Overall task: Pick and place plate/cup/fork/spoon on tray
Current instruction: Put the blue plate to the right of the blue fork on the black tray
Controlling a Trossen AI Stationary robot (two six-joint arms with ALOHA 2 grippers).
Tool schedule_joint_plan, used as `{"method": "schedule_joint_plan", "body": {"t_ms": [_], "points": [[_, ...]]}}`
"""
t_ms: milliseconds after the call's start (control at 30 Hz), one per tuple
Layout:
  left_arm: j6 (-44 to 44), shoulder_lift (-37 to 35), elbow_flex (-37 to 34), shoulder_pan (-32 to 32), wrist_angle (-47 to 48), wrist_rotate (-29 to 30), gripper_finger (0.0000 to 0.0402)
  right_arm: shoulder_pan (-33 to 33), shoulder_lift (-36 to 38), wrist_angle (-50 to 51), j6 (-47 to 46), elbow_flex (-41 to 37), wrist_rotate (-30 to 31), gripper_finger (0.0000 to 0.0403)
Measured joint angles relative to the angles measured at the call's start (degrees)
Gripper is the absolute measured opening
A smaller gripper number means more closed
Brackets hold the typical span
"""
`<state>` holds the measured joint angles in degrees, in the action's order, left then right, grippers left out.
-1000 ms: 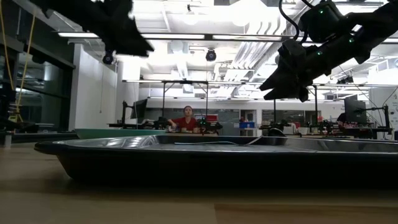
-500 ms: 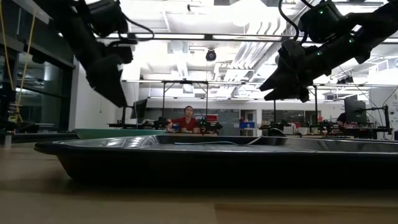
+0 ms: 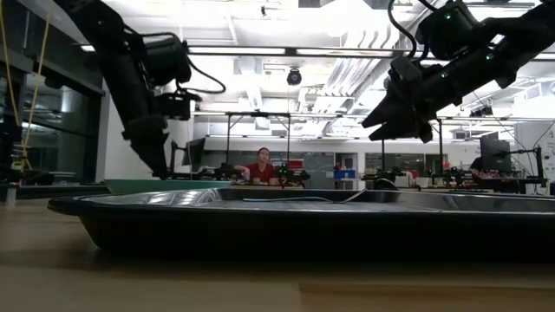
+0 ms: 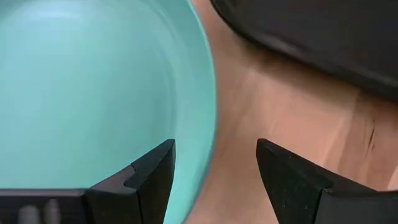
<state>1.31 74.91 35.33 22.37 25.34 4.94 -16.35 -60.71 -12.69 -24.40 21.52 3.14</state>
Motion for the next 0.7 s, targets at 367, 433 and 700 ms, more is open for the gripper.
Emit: {"method": "schedule_joint_plan", "body": {"t_ms": [367, 433, 700], "points": [[-0.34, 7.73, -0.02, 0.18, -1.42, 3.18, 0.0213, -0.01, 0.00, 0.02, 0.17, 0.00, 0.31, 0.0201], [-0.49, 8.79, 0.11, 0.17, -2.05, 4.24, 0.0213, -0.01, 0.00, 0.02, 0.25, 0.00, 0.28, 0.0201], [-1.16, 9.84, 0.17, 0.10, -2.61, 5.18, 0.0213, -0.01, 0.00, 0.02, 0.44, 0.00, 0.20, 0.0201]]}}
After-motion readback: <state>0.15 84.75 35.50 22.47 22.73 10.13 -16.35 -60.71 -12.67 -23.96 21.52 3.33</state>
